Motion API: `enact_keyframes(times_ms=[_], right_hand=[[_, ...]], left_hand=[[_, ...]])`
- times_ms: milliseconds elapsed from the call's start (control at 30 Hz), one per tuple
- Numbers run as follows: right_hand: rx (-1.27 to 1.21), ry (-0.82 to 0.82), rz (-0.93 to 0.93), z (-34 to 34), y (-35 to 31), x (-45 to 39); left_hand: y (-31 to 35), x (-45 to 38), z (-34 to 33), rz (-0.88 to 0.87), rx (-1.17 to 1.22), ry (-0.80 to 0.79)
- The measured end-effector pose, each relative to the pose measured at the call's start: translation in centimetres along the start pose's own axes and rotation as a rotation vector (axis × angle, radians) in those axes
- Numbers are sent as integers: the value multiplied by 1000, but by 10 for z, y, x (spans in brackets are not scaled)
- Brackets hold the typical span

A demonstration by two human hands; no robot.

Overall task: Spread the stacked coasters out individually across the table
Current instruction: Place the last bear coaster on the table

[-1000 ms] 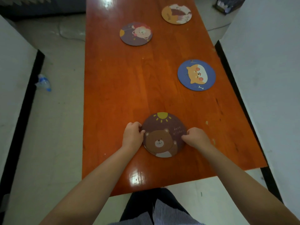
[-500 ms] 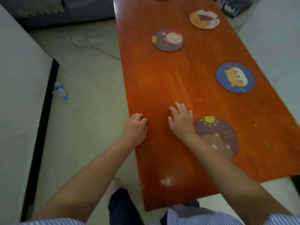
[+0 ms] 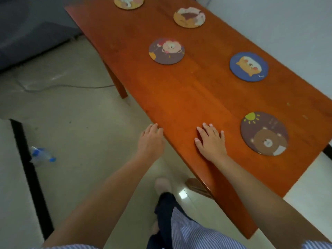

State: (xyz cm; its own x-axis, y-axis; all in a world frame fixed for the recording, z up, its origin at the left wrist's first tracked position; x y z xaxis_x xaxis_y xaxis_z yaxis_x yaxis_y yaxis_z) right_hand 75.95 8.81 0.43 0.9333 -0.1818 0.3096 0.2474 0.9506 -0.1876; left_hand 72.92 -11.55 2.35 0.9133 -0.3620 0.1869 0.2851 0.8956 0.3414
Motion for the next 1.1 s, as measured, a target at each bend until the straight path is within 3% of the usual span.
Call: enact_keyframes(times_ms=[133,200,267,467,700,967,1100], right_hand=[[42,100,-45,27,-16,-21],[26,48,-85,44,-27,-53],[-47,-17,-122,59,-42,-95],[-314,-4,-240,93,-107,-201],[-665,31,-743,97,-139,-286],[-762,140,-1417,91,-172,-303],[-942,323,-1463,93,-186,-309]], left_hand=[[-19,-55,23,-82,-34,-71],[-36,-88,39,-78,-46,-70],[-57,-120,54,-51,-57,-97],[-116,-207,102,-31,-66,-178],[-155,-321,141,-139,5,-199],[-172,-436,161,-390,-33,-353],[-181,-467,167,-477,-20,-407]])
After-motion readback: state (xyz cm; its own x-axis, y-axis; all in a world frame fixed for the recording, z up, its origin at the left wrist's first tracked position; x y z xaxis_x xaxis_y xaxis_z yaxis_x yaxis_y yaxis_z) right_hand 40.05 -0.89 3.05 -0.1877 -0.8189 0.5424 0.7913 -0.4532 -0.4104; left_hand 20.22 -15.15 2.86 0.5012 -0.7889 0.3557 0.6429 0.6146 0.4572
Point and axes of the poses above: each hand's wrist, its own x-axis away from the middle knuckle, its own z-axis out of the back of the hand, y = z × x, the point moved 5 cm from there along -x, towards the middle knuckle, and after that the axes turned 6 degrees about -z, right-handed, at the moved point
